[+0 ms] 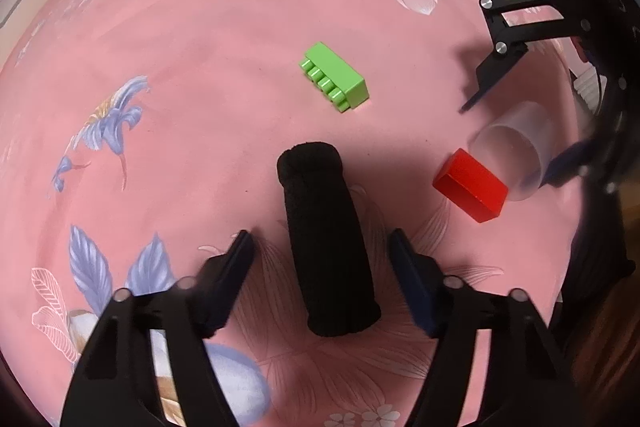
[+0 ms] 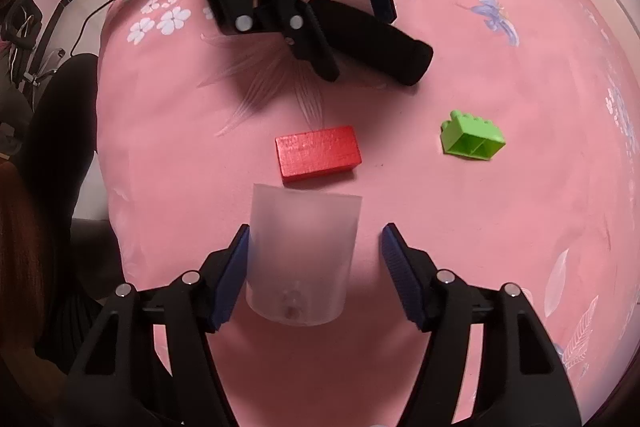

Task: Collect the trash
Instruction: 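Close the left tool on the black foam tube while the right tool grasps the clear cup, then carry the foam tube and clear cup with both tools over the trash bin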

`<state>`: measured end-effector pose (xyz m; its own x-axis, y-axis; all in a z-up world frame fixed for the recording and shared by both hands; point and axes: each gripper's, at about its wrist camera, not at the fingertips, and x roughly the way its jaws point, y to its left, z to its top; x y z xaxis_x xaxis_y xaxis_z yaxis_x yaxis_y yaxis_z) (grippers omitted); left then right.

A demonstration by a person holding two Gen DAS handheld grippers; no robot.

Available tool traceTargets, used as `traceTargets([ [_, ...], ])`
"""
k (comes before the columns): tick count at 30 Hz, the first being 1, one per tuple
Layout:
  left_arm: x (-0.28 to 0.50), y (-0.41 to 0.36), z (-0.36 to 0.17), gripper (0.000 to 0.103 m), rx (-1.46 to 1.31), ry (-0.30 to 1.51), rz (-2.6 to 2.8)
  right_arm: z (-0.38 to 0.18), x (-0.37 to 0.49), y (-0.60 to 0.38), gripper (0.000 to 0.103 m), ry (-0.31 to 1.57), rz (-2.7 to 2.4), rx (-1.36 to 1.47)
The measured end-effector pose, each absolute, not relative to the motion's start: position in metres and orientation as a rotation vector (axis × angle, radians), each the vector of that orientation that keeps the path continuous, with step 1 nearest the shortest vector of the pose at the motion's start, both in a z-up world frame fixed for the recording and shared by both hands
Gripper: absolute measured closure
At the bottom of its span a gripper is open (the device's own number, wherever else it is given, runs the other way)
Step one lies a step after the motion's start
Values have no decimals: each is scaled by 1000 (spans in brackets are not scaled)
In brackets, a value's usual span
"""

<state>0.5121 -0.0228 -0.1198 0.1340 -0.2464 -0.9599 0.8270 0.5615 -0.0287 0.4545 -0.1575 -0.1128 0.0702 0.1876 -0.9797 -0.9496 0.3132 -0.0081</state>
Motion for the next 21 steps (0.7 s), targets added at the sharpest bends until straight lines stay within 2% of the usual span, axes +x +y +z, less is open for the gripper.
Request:
traceTargets([
  [1, 512, -23, -120, 38, 605, 1189, -853, -113, 454, -158, 40, 1170, 1039, -853],
  [3, 513, -24, -121, 45, 604, 1184, -851, -113, 454, -158, 48, 1172, 1046, -851],
  [7, 513, -25, -121, 63, 621, 1167, -862, -114, 454, -158, 56, 1177, 1048, -868],
  [21, 486, -25, -108, 66, 666, 1146, -883, -116, 448, -150, 56, 1189, 1038, -895],
])
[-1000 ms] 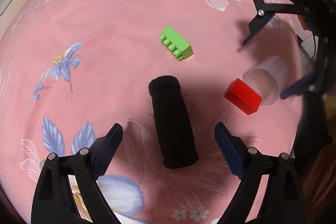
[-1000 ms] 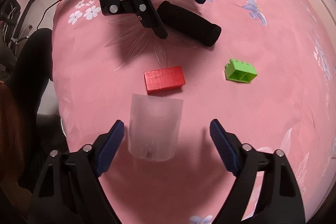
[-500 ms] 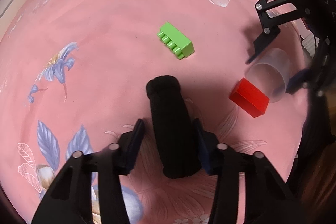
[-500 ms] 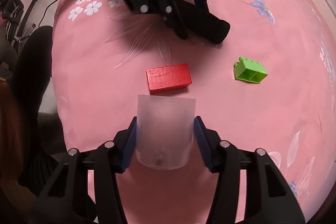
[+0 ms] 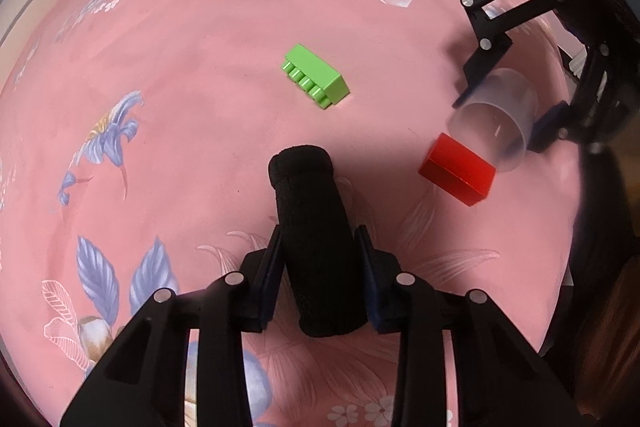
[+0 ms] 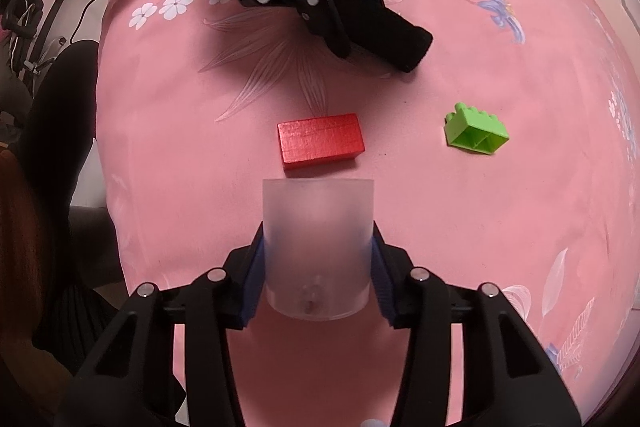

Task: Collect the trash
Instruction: 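Carry the foam tube and clear cup with both tools over the trash bin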

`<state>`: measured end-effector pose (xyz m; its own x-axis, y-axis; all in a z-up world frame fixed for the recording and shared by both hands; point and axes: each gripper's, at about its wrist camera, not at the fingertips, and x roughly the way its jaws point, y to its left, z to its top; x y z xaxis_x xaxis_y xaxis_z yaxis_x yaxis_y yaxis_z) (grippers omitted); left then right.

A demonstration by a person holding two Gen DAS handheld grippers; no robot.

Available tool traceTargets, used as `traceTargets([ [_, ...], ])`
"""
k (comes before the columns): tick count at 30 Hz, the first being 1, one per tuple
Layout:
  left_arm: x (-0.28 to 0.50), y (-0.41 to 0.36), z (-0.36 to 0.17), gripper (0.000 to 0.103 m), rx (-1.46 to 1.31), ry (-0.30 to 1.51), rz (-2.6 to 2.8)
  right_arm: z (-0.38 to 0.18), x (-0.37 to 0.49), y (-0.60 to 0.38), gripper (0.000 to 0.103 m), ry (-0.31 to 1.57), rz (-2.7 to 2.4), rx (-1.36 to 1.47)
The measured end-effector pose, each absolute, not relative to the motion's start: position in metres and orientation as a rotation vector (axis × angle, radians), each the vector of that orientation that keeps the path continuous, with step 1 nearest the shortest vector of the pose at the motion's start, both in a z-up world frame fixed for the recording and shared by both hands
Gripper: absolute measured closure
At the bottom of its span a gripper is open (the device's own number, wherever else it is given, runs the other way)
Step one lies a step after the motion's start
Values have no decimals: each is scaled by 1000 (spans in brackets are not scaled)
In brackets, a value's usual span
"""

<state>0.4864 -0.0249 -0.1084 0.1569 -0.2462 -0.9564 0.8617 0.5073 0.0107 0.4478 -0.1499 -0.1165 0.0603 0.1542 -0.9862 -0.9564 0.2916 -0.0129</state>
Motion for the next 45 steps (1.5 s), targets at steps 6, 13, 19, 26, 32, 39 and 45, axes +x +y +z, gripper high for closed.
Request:
traceTargets([
  [6, 464, -13, -94, 66, 682, 1130, -899, -112, 441, -149, 56, 1196, 1038, -899],
  [13, 432, -4, -70, 66, 713, 1113, -908, -94, 426, -149, 56, 1198, 1034, -893],
  [19, 401, 0, -50, 66, 746, 1105, -911, -71, 413, -148, 56, 1188, 1017, -911],
  [26, 374, 1, -32, 66, 765, 1093, -906, -52, 392, -145, 56, 1191, 997, -925],
  [32, 341, -1, -19, 66, 790, 1088, -913, -42, 372, -146, 56, 1202, 959, -955],
  [39, 306, -8, -7, 66, 807, 1073, -931, -34, 346, -147, 56, 1209, 928, -969],
  [45, 281, -15, -3, 66, 822, 1064, -951, -21, 321, -151, 56, 1198, 935, -948],
])
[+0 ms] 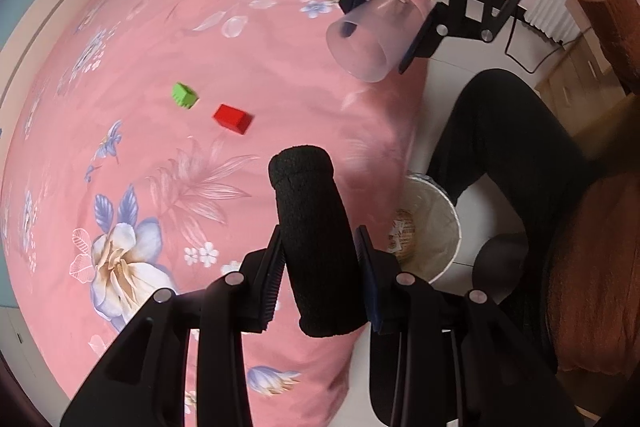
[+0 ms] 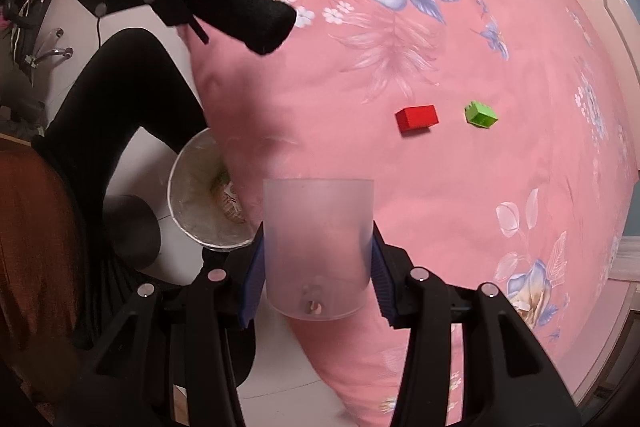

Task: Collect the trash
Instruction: 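Carry the foam tube and clear cup with both tools over the trash bin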

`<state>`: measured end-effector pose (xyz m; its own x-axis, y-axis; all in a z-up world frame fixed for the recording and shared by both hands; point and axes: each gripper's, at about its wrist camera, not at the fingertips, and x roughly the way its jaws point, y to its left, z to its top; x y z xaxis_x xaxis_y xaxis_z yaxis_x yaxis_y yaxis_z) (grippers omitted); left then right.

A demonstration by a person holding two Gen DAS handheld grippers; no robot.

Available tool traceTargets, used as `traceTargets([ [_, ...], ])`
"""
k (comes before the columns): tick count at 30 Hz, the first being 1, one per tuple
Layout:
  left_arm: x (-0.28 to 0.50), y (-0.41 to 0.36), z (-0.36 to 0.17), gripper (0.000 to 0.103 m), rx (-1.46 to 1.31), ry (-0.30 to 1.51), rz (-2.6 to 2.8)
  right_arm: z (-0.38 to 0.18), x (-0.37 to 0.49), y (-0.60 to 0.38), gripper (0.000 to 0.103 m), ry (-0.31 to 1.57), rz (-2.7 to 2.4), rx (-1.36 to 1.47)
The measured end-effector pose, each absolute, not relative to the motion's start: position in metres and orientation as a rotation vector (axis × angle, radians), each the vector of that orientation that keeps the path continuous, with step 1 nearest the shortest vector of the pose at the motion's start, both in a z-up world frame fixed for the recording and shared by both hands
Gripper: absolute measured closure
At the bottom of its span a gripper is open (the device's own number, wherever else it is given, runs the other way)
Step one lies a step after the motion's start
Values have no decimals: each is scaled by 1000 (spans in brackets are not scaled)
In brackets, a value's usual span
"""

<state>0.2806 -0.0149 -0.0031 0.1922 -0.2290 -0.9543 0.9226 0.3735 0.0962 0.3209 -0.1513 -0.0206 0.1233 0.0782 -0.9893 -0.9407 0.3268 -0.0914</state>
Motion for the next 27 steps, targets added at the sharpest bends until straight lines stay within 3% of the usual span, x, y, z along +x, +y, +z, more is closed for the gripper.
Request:
traceTargets([
  [27, 177, -29, -63, 66, 815, 1076, -1073, -54, 211, -141, 56, 1200, 946, -983],
])
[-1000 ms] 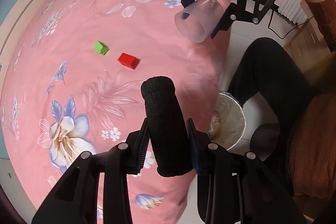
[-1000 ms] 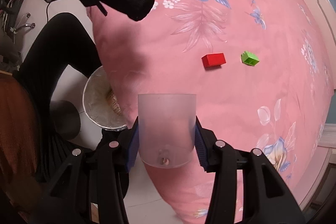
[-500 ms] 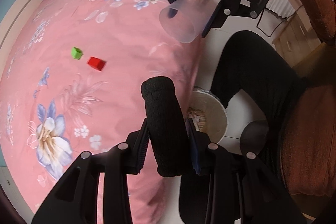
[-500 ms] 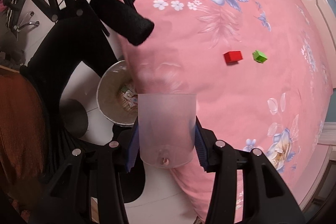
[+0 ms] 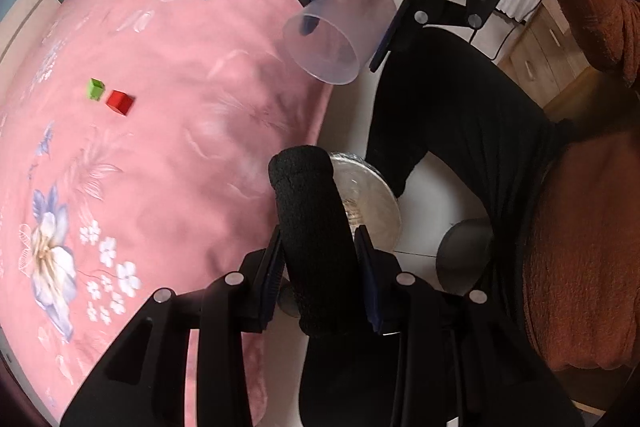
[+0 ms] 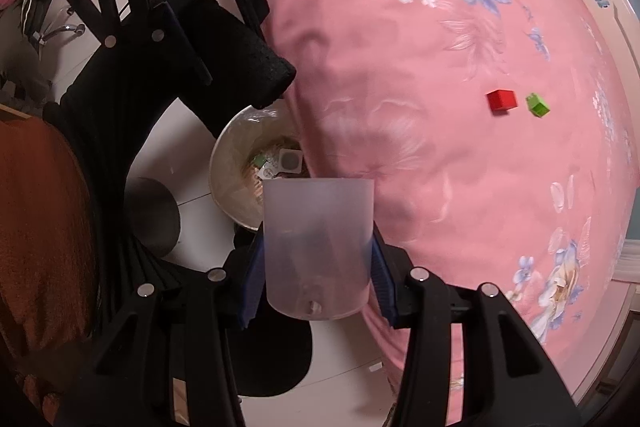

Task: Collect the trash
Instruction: 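Carry the foam tube and clear cup with both tools over the trash bin, then open both tools to drop the tube and cup into the bin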

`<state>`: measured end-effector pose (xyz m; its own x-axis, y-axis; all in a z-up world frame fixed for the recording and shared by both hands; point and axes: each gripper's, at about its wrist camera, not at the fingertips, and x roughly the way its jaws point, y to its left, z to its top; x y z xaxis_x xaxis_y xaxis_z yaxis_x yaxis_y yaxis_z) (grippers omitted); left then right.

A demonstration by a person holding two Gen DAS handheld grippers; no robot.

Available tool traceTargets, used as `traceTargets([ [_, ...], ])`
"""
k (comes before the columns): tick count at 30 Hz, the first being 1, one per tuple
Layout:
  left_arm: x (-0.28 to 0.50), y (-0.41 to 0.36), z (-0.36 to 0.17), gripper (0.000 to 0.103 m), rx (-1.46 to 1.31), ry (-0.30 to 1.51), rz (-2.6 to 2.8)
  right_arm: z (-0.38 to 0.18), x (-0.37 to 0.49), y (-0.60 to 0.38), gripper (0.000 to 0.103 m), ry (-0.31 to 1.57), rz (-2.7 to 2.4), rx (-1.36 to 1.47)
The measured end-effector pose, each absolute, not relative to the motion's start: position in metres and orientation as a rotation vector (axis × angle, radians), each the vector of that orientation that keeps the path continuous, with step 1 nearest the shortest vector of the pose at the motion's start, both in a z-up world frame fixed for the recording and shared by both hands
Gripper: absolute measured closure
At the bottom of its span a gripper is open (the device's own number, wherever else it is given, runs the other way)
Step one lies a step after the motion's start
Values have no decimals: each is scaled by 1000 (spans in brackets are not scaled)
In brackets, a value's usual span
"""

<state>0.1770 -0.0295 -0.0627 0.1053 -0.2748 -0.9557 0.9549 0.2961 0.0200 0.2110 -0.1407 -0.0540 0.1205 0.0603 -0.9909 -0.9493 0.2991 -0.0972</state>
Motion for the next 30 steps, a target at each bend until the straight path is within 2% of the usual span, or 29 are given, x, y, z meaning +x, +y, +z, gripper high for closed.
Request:
traceTargets([
  [12, 150, -36, -102, 66, 838, 1114, -1123, -92, 181, -130, 56, 1184, 983, -972],
  [30, 143, -48, -166, 66, 820, 1163, -1168, -151, 190, -119, 56, 1254, 1033, -933],
])
